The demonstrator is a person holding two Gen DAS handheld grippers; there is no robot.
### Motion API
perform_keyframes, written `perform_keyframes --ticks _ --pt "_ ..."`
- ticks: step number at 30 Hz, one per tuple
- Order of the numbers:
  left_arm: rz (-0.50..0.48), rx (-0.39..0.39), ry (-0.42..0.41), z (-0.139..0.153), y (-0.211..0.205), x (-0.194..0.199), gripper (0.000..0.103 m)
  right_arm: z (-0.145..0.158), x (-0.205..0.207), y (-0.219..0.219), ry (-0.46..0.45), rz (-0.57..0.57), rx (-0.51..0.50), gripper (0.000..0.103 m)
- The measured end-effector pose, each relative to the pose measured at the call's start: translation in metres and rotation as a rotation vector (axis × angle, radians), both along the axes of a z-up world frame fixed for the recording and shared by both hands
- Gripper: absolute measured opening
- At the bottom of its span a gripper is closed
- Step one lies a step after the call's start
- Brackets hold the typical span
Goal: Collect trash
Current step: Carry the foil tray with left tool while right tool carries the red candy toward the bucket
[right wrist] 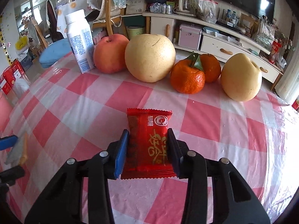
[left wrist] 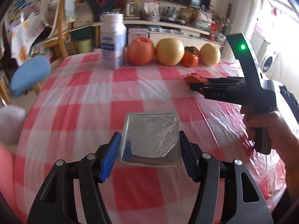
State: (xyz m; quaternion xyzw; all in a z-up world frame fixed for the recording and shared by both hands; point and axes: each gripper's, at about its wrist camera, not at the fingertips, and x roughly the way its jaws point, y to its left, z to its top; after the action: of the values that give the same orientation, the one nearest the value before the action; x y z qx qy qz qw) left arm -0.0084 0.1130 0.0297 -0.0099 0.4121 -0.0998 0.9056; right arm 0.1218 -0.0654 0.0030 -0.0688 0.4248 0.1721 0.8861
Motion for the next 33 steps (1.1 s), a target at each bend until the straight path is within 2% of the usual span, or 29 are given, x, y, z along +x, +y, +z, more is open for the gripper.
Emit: perform_keyframes --ticks 2,6,12,33 --pt "0.022 -0.006 -0.001 0.001 0.004 -0.009 0.062 0.000 -0.003 0.000 0.000 0.006 0.002 0.040" --pt "0.038 -0.011 -0.018 0.003 0.010 -0.019 0.062 0.003 -0.012 0.000 -0.010 0.015 0.035 0.031" --pt "0.043 -0.034 -0.037 0.002 0.020 -0.027 0.063 0.004 -0.028 0.007 -0.016 0.022 0.044 0.030" --pt "0.088 -0.024 -0.056 0.011 0.052 -0.040 0.063 0.023 -0.106 0.032 -0.026 0.012 0.116 0.030"
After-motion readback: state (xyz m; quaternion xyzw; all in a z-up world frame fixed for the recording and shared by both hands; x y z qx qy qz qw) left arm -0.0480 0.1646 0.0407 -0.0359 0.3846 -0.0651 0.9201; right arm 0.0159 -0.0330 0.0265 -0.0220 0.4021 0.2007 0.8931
